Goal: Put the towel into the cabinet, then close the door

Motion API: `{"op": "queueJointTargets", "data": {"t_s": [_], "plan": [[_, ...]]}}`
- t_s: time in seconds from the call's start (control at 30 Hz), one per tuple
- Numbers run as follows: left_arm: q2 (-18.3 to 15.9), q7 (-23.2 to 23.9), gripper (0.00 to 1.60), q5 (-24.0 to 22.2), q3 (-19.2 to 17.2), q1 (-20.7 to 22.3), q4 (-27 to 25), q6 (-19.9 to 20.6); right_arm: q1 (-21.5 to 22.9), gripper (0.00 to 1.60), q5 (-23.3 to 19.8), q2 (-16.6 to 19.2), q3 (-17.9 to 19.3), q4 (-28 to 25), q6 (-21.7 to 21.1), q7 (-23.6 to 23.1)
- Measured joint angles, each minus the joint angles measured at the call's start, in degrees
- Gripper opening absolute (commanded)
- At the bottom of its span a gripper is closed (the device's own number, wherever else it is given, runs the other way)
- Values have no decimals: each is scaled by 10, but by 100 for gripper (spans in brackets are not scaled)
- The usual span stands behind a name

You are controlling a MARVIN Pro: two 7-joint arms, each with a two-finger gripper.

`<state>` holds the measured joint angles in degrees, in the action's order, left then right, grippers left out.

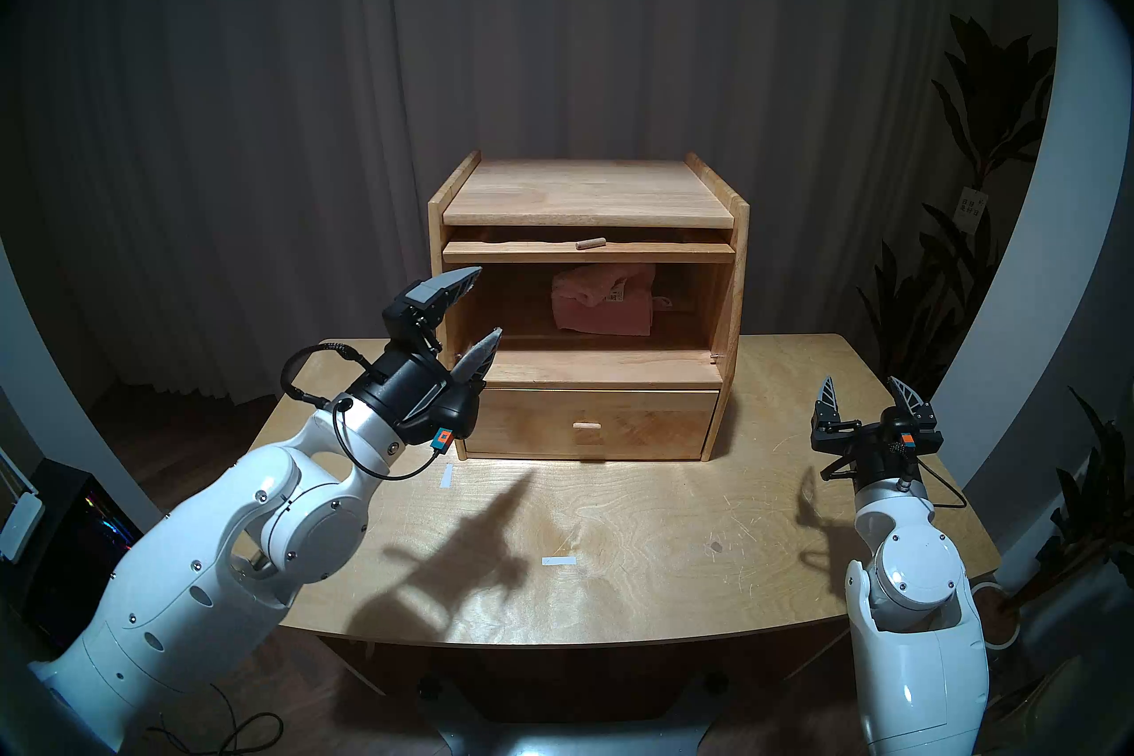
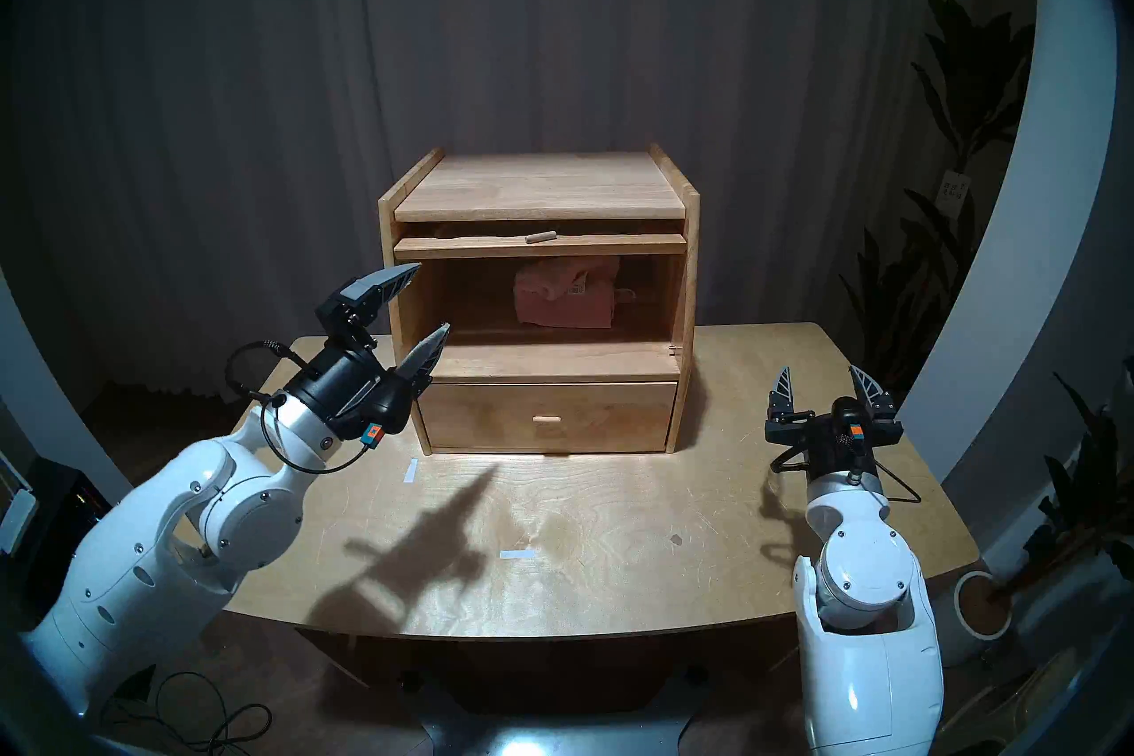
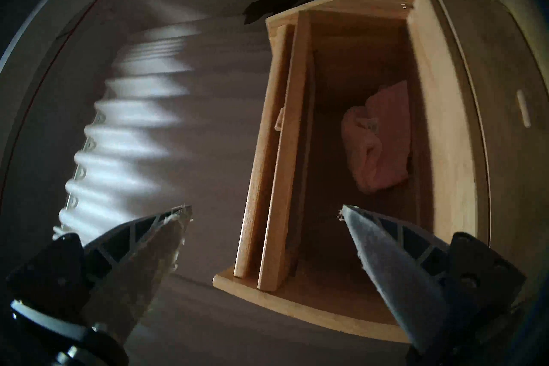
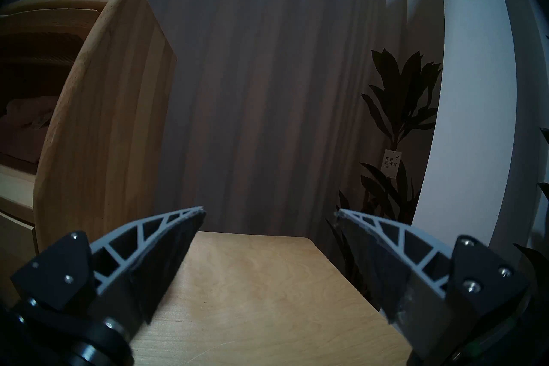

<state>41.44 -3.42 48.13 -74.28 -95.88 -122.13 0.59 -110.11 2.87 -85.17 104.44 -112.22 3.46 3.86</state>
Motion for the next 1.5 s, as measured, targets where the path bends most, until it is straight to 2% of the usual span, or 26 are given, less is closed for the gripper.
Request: {"op": "queueJointTargets", "data": {"t_s": [0.13,0.3,0.57,0.73,0.83,1.0,1.03,1.1,1.17,1.2,1.3,1.5], "plan": [[-17,51,160,-26,-6,19,-7,-9,0,160,0,0,0,-3,0,0],[-5,105,160,-88,-10,40,-19,4,0,160,0,0,0,-4,0,0],[38,194,160,-185,-11,69,-33,78,-1,160,0,0,0,-9,0,0],[60,235,160,-199,-12,89,-30,128,-3,160,0,0,0,-13,0,0],[67,240,160,-177,-3,107,-27,160,-6,160,0,0,0,-17,0,0],[54,220,160,-101,22,122,-31,149,-8,160,0,0,0,-17,0,0],[46,220,144,-78,30,123,-35,141,-9,160,0,0,0,-17,0,0],[33,222,134,-45,44,122,-47,129,-9,160,0,0,0,-17,0,0],[20,230,160,-15,60,118,-61,120,-9,160,0,0,0,-18,0,0],[11,245,160,5,74,116,-69,119,-10,160,0,0,0,-19,0,0],[6,280,160,25,100,116,-64,134,-11,160,0,0,0,-21,0,0],[26,305,160,21,106,131,-21,193,-13,160,0,0,0,-23,0,0]]}}
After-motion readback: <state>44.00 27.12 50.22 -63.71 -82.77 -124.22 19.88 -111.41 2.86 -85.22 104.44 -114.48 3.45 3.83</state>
